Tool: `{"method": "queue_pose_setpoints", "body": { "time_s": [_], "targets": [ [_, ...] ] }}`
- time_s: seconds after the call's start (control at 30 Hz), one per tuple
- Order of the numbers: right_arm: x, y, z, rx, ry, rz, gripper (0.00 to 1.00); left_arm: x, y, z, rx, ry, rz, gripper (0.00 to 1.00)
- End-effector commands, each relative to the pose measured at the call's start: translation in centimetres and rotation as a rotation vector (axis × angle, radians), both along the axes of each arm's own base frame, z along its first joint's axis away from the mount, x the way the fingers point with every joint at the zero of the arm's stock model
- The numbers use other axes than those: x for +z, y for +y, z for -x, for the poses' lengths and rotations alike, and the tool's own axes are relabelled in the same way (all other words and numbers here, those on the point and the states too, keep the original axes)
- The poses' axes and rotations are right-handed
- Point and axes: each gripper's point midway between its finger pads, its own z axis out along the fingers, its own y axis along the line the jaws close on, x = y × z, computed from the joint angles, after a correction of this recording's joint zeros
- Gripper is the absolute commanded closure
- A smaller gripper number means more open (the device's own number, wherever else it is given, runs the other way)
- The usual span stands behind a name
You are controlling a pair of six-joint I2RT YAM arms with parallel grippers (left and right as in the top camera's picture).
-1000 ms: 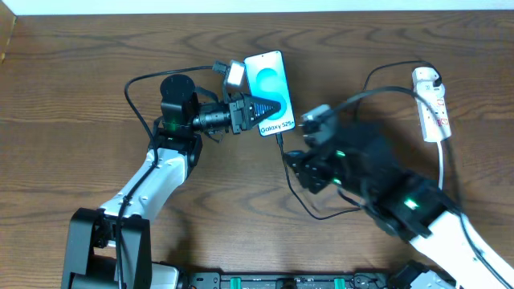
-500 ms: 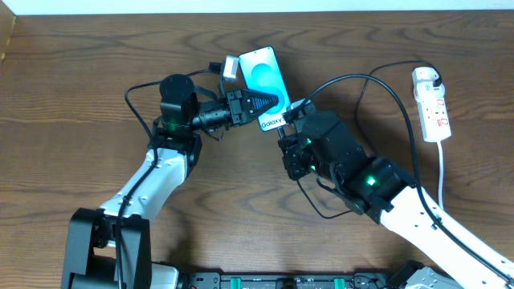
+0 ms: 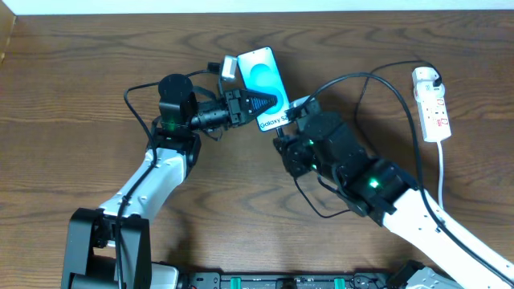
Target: Plug charger to phone and switch on socket
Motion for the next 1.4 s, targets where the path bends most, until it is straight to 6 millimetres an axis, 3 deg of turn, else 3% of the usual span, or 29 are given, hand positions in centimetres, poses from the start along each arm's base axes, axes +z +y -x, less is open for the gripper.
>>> {"method": "queue_pose_setpoints", "body": {
  "time_s": [0.0,0.1,0.23,0.37,0.5,0.63,0.8,1.03,1.17,1.37],
  "targets": [
    [6.4,-2.6,0.6,-0.061,-0.139,-0.085,0.23,0.7,-0.1,0.3,-0.003,-0.041,0.001,0.93],
    [10.7,-4.9,2.1,-0.09,-0.242,-0.165,0.1,0.6,0.2,-0.8,0.059,-0.043,-0.007,0.93],
    [16.0,-10.0,4.0,-0.226,-0.415,-0.234,0.01,0.8,-0.2,-1.8,0.122,-0.056,-0.017,0.92],
    [18.3,-14.6,5.9,-0.354,-0.522,-0.231,0.01,2.1,-1.9,-2.1,0.126,-0.14,-0.034,0.93],
    [18.1,-17.1,7.1,-0.425,-0.536,-0.202,0.01,2.2,-4.0,-2.7,0.08,-0.158,-0.1,0.93],
    [17.0,-17.4,7.5,-0.427,-0.499,-0.184,0.01,0.3,-5.8,-4.0,0.017,-0.119,-0.199,0.93],
    [16.3,-17.3,7.4,-0.43,-0.473,-0.172,0.01,-5.6,-7.1,-5.4,-0.061,0.033,-0.319,0.93],
    [15.7,-17.1,7.1,-0.427,-0.454,-0.147,0.01,-12.6,-8.1,-4.0,-0.186,0.214,-0.32,0.93],
    [14.3,-17.3,7.3,-0.421,-0.413,-0.098,0.01,-15.2,-8.0,-3.4,-0.206,0.269,-0.35,0.93],
    [12.9,-17.6,7.7,-0.414,-0.372,-0.048,0.01,-16.9,-7.7,-2.5,-0.244,0.211,-0.411,0.93]
  ]
}}
